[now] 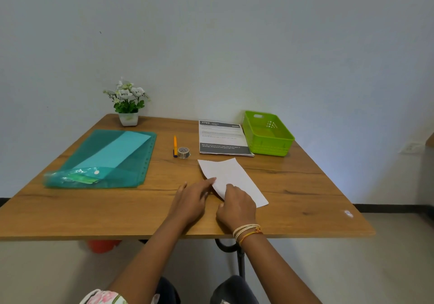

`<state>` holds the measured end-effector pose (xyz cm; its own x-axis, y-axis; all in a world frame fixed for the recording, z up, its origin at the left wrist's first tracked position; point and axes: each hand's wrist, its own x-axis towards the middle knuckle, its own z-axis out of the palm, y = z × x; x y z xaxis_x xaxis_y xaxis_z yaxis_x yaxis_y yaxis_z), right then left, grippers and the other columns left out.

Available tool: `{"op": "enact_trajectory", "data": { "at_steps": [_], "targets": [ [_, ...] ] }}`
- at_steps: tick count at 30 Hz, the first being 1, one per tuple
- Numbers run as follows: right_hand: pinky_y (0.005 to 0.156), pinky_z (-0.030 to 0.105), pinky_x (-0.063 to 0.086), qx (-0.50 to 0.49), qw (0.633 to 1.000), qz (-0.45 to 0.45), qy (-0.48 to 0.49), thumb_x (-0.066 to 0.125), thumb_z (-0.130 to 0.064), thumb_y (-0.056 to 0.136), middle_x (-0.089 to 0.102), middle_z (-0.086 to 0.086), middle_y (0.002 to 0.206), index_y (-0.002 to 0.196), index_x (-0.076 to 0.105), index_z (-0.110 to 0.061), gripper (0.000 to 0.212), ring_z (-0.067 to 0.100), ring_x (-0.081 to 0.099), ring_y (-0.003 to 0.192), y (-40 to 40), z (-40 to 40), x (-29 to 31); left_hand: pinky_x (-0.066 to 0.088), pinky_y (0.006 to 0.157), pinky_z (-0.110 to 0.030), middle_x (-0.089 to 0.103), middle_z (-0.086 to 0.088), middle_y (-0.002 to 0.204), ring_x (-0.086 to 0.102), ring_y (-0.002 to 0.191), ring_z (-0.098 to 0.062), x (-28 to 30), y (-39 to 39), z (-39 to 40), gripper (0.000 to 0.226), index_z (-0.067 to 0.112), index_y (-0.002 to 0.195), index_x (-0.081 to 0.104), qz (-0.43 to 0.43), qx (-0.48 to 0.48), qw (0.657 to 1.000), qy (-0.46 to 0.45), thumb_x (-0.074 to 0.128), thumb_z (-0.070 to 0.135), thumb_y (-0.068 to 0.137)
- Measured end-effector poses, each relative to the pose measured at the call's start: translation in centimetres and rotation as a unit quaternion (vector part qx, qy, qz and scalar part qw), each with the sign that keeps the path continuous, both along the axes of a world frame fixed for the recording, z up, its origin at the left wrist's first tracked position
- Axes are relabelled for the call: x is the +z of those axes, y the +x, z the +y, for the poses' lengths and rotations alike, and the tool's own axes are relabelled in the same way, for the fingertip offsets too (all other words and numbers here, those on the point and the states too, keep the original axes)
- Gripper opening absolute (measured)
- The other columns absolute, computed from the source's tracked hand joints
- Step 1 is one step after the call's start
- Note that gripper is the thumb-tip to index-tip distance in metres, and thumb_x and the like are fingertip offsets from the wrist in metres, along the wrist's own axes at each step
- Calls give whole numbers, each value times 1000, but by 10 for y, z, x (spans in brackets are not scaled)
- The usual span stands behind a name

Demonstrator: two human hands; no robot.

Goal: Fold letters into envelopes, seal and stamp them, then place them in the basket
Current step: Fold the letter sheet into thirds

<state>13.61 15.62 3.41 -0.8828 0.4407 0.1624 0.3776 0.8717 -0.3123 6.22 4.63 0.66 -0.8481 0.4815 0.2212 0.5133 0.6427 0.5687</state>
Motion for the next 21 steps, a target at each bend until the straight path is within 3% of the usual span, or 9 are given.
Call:
{"op": "enact_trajectory", "data": {
  "at_steps": [5, 8, 11, 15, 17, 21],
  "targets": [
    [84, 28, 52, 5, 1000, 29, 8, 52, -48, 87, 60, 3, 118, 122, 51, -18, 45, 18, 57, 104, 1, -5, -5, 18, 117, -40, 48, 6, 145, 38, 137, -14, -3, -5, 0, 50, 40, 143, 39, 8, -16, 1000, 21, 41, 14, 100],
    [84, 27, 51, 0, 999, 41, 0, 53, -45, 91, 61, 2, 119, 123, 53, -19, 42, 17, 58, 105, 1, -4, -5, 29, 114, -42, 53, 5, 140, 46, 130, -18, -2, -3, 0, 56, 46, 143, 33, 5, -16, 999, 39, 45, 14, 99],
    [82, 26, 50, -4, 995, 95, -33, 51, -25, 94, 65, 4, 116, 121, 58, -17, 29, 20, 61, 104, 2, -4, 1, 45, 100, -44, 56, 3, 136, 53, 120, -21, -1, -1, -2, 76, 58, 145, 7, 8, -12, 998, 62, 51, 20, 96],
    [61, 21, 47, -30, 974, 150, -165, 50, -14, 93, 66, 9, 108, 116, 62, -10, 26, 23, 63, 99, -3, 2, 6, 49, 87, -41, 61, -4, 126, 59, 91, -16, 2, 0, -3, 96, 50, 143, -23, 25, -25, 998, 56, 55, 25, 94],
    [66, 27, 50, -44, 968, 141, -203, 47, -9, 90, 64, 11, 106, 113, 61, -8, 27, 25, 61, 98, -6, 9, 8, 44, 94, -41, 59, -3, 129, 58, 99, -17, 3, 0, -2, 91, 43, 147, -20, 26, -15, 999, 36, 53, 28, 95],
    [93, 36, 47, -63, 970, 61, -228, 49, -8, 87, 56, 12, 131, 133, 51, -8, 47, 29, 54, 117, -9, 28, 9, 28, 112, -39, 39, 6, 151, 39, 134, -19, 7, 5, 0, 70, 37, 153, 2, 13, -13, 1000, -21, 46, 35, 99]
  ]
}}
